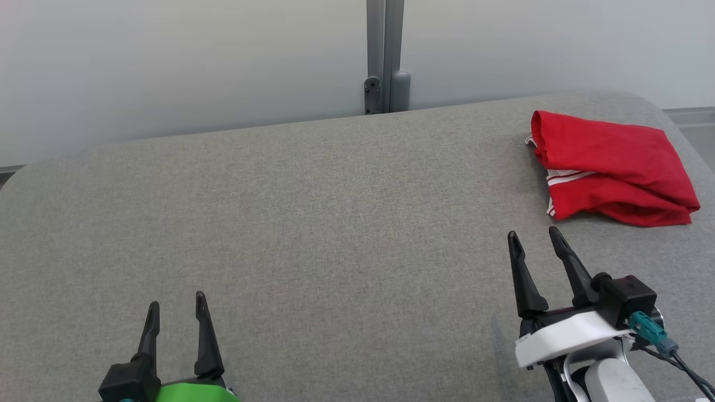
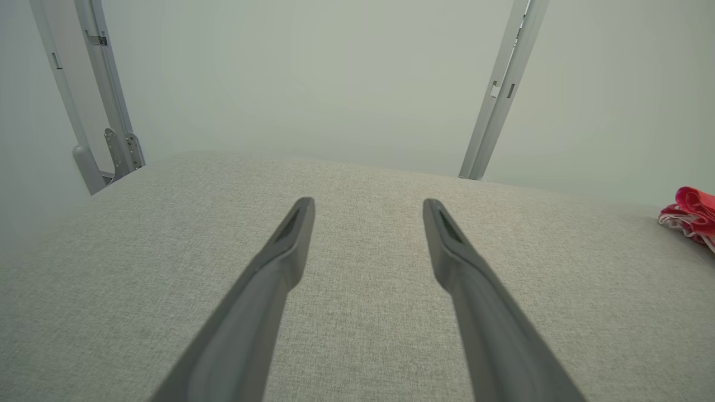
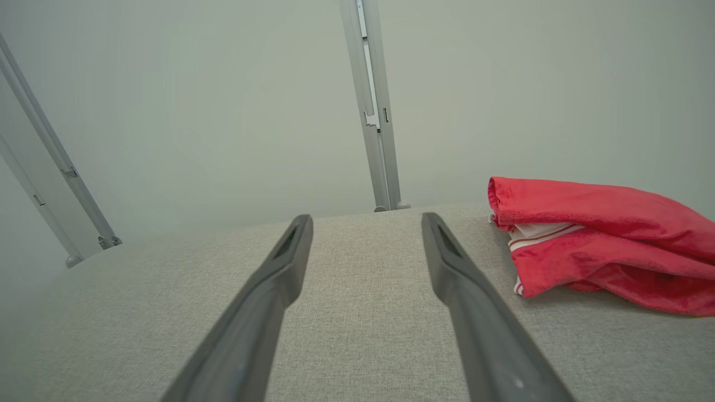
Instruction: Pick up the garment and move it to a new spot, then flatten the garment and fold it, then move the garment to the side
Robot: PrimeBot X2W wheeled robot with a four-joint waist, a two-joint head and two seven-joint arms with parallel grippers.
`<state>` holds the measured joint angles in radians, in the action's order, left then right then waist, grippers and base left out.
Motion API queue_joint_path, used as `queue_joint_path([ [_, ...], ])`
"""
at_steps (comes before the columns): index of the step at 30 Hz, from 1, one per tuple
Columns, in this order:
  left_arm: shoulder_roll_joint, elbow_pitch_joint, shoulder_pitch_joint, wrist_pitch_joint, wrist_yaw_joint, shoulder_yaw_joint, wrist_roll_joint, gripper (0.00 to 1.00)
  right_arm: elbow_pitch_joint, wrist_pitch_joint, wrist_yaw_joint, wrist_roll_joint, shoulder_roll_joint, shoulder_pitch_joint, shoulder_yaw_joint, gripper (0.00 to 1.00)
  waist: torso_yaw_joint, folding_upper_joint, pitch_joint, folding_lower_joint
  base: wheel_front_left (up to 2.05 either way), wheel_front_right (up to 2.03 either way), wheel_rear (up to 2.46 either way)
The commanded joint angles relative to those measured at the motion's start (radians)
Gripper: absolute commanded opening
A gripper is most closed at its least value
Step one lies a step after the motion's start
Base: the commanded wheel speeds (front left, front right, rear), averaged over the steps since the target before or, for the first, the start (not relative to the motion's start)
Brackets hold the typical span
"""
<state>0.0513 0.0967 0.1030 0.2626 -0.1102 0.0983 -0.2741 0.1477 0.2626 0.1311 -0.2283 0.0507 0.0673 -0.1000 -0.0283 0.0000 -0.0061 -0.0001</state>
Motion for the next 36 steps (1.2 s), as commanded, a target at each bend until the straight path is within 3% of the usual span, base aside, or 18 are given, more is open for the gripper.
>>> queue_joint_path([
  [1,0.000,-0.005,0.017,0.003,-0.005,-0.005,-0.011,1.00,-0.006,0.003,-0.001,-0.001,0.000,-0.016,0.002,1.00,0.003,0.0000,-0.004,0.0001,0.00,0.00,0.00],
  [24,0.000,-0.008,0.033,0.003,0.011,-0.004,0.007,1.00,-0.005,0.003,-0.001,-0.014,0.000,-0.032,-0.009,1.00,0.012,0.0000,-0.014,0.0001,0.00,0.00,0.00],
  [25,-0.001,-0.006,0.020,0.000,0.009,-0.002,0.003,0.00,-0.003,0.000,0.000,-0.014,0.000,-0.022,-0.010,0.00,0.012,0.0000,-0.014,0.0001,0.00,0.00,0.00],
  [29,-0.002,0.028,0.023,-0.007,0.010,0.001,-0.004,0.00,0.027,-0.003,0.000,-0.022,-0.001,-0.041,-0.012,0.00,0.012,0.0000,-0.014,0.0001,0.00,0.00,0.00],
  [36,0.004,0.036,0.002,-0.036,0.031,-0.012,-0.139,0.00,0.030,-0.030,0.000,-0.162,0.007,-0.035,0.000,0.00,0.013,0.0000,-0.013,0.0001,0.00,0.00,0.00],
])
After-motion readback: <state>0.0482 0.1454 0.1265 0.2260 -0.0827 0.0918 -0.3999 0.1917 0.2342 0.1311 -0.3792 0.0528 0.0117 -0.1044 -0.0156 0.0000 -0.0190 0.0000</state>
